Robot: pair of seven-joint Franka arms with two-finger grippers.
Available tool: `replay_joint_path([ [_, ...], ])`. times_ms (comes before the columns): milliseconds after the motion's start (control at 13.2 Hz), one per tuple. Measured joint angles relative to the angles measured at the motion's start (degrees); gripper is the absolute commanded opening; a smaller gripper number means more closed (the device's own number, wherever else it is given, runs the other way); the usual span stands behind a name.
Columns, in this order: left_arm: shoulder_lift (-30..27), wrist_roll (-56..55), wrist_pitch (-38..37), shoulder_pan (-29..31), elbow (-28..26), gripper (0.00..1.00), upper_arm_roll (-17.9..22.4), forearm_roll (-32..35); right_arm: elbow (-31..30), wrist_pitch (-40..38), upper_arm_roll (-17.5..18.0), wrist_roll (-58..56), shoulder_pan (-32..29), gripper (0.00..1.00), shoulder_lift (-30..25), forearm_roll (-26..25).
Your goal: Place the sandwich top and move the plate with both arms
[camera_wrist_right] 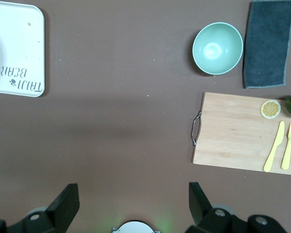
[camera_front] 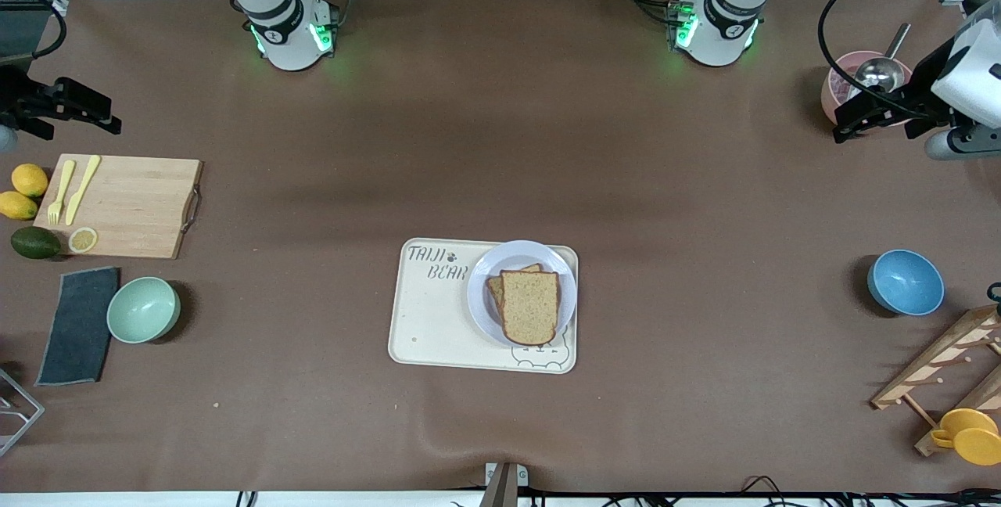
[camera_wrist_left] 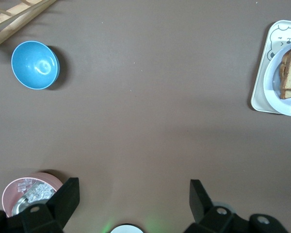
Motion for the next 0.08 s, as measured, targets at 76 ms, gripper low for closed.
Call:
replay_joint_path([
  [76,0.0,0.0,0.0,0.0,0.0,1.0,0.0,0.0,0.0,0.0,0.0,0.0,0.0,1.0,0.0,0.0],
])
